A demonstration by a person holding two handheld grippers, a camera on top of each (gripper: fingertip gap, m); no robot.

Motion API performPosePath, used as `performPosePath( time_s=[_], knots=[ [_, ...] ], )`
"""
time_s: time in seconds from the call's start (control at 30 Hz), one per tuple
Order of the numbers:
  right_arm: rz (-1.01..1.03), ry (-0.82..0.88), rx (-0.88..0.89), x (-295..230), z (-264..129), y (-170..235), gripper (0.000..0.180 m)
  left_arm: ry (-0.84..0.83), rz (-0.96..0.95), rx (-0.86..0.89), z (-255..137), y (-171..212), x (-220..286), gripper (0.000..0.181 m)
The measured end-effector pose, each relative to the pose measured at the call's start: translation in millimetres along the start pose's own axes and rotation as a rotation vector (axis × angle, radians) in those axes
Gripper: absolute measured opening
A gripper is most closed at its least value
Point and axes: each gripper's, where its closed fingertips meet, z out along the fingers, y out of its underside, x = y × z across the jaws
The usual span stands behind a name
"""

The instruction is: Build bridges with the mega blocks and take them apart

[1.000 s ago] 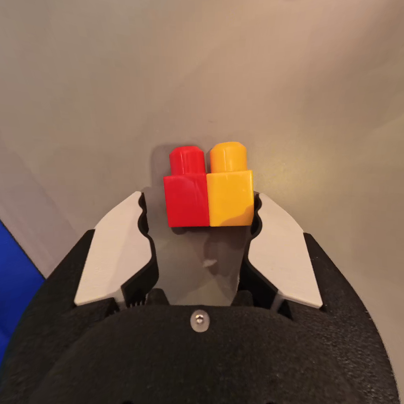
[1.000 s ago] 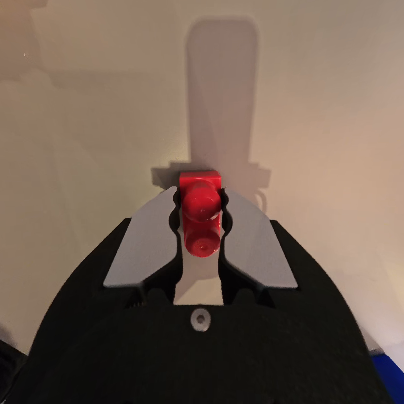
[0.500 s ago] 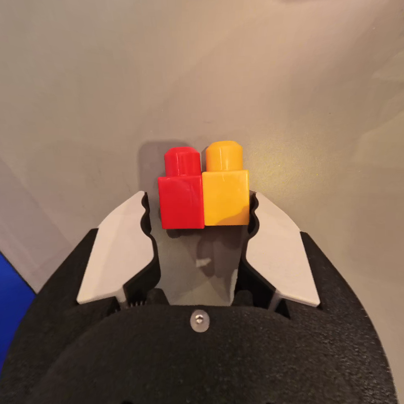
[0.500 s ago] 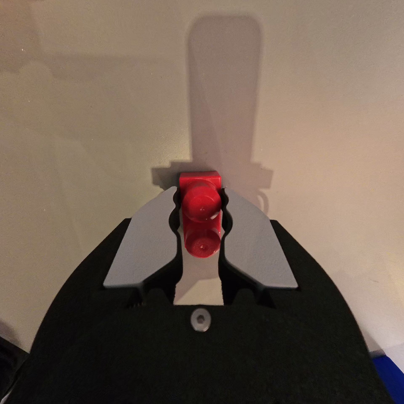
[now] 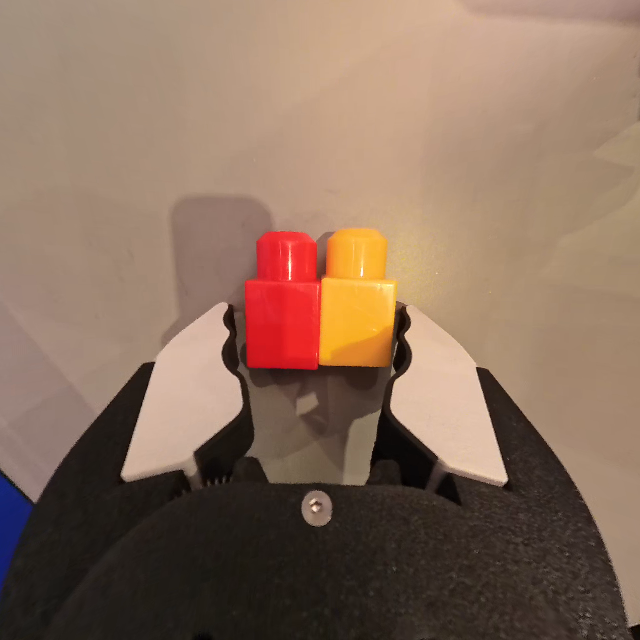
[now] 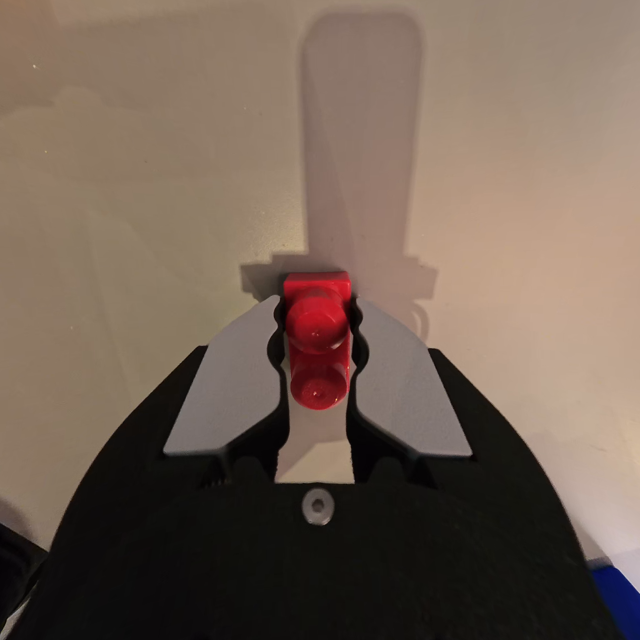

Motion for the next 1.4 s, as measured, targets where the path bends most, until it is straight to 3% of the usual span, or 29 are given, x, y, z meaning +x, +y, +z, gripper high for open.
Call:
performPosePath(
  time_s=[0.33, 0.8, 1.1, 1.4],
  knots=[
    [0.006, -0.01, -0.007, -1, 0, 2, 0.035, 0.007, 0.02, -0.038, -1, -2, -2, 0.076],
    [0.005, -0.018, -0.011, -1, 0, 4, 0.035, 0.039, 0.08, -0.026, -2, 2, -1, 0.075],
    [0.003, -0.009, -0.02, -1, 0, 5, 0.035, 0.11, 0.054, 0.201, -17, -9, 12, 0.075],
    [0.001, 0.023, -0.034, -1, 1, 5, 0.035, -0.277, 0.233, 0.585, -72, -40, 19, 0.075]
  ],
)
